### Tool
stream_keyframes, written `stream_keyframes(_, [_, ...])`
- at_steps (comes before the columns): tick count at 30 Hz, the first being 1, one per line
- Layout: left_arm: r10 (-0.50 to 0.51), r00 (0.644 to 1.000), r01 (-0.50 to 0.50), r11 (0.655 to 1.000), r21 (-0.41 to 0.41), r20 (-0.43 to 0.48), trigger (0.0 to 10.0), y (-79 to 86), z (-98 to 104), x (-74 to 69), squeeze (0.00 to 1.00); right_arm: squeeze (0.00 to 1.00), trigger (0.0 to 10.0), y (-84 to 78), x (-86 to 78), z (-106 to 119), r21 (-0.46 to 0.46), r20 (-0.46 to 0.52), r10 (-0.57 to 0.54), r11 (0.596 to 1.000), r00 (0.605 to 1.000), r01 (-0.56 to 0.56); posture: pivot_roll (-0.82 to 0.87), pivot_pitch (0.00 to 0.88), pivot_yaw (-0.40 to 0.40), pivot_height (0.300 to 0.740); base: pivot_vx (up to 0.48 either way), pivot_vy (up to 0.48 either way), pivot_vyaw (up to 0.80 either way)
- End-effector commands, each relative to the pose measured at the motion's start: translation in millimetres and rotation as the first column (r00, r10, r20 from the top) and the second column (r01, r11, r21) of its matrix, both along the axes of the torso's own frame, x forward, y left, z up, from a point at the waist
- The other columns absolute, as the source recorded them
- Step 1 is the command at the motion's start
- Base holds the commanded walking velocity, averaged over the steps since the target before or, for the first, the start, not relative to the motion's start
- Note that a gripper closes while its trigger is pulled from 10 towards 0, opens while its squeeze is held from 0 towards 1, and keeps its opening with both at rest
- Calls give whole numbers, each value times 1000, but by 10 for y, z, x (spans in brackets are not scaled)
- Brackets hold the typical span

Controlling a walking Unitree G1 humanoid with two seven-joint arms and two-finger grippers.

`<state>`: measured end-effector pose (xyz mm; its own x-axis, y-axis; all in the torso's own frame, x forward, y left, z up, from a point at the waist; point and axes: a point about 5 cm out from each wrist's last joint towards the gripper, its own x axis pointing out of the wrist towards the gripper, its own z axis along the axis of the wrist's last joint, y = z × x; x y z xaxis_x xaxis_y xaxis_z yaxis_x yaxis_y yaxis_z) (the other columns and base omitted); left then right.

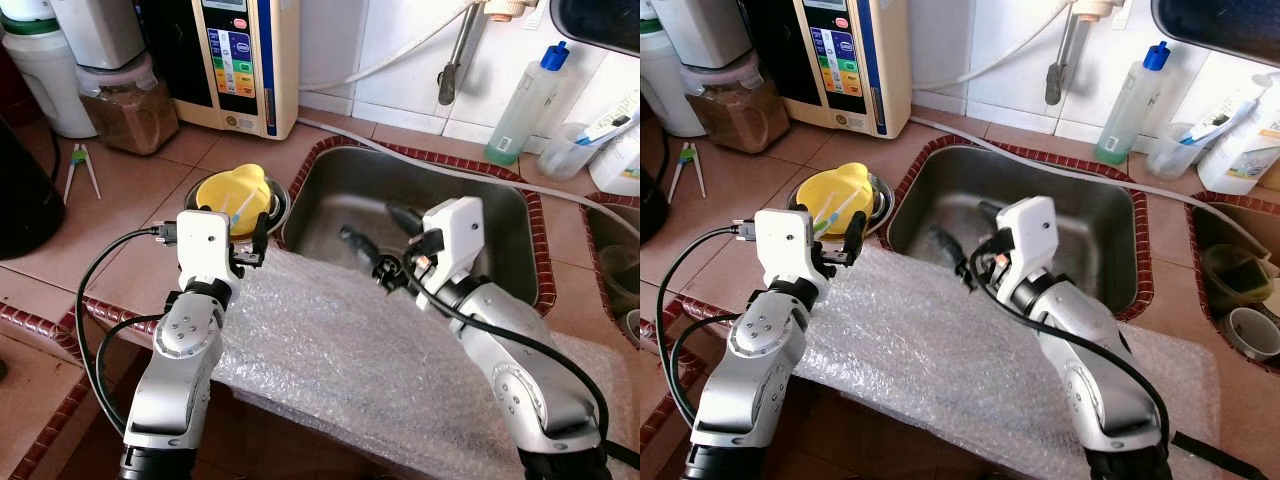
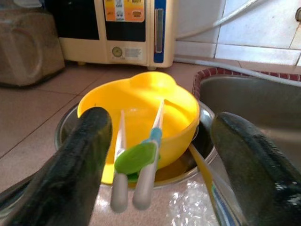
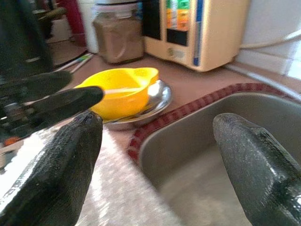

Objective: Kitchen organization

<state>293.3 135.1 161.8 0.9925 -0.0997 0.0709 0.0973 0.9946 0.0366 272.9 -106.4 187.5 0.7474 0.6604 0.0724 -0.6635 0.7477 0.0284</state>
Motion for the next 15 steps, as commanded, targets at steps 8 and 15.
stream_keyframes(8, [7,999,-7,1000,14,-42,0,53,-51,59,0,0,10000,66,-24,39,-9,-5,121,993,993,-121,-85,39,4,740,0,0,0])
stream_keyframes(15, [-21,997,23,999,29,-73,0,33,-92,92,0,0,10000,49,-38,-24,-32,-32,141,989,989,-142,-75,33,4,740,0,0,0])
